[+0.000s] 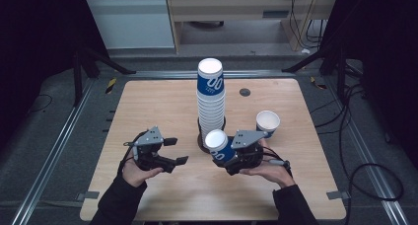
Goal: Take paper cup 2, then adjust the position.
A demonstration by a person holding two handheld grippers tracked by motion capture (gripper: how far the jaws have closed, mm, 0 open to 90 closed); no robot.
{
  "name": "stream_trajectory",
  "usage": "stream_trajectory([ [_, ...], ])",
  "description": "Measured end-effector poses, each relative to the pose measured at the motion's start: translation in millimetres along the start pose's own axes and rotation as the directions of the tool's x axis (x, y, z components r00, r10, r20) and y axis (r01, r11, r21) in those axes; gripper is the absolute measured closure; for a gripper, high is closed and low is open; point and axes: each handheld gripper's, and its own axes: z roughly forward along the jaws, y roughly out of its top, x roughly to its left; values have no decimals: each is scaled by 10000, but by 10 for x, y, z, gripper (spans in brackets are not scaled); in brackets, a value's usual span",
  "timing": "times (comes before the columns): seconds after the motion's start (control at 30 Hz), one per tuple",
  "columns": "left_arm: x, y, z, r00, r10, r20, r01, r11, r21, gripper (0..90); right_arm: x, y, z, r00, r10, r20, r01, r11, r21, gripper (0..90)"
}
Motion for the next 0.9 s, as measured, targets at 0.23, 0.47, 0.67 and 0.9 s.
stream_trajectory([
  [0.23,-73,38,20,9991,260,341,-260,9997,9,192,37,-13,108,9990,-179,-408,191,9994,291,206],
  [0.47,-127,69,20,9972,332,672,-326,9994,-108,189,89,-36,225,9972,-376,-646,416,9973,607,206],
  [0.67,-177,81,60,9959,426,796,-431,9991,50,176,94,-64,306,9963,-504,-701,564,9947,858,205],
  [0.9,-221,101,97,9941,500,961,-507,9987,48,167,144,-66,382,9940,-730,-821,814,9911,1050,205],
])
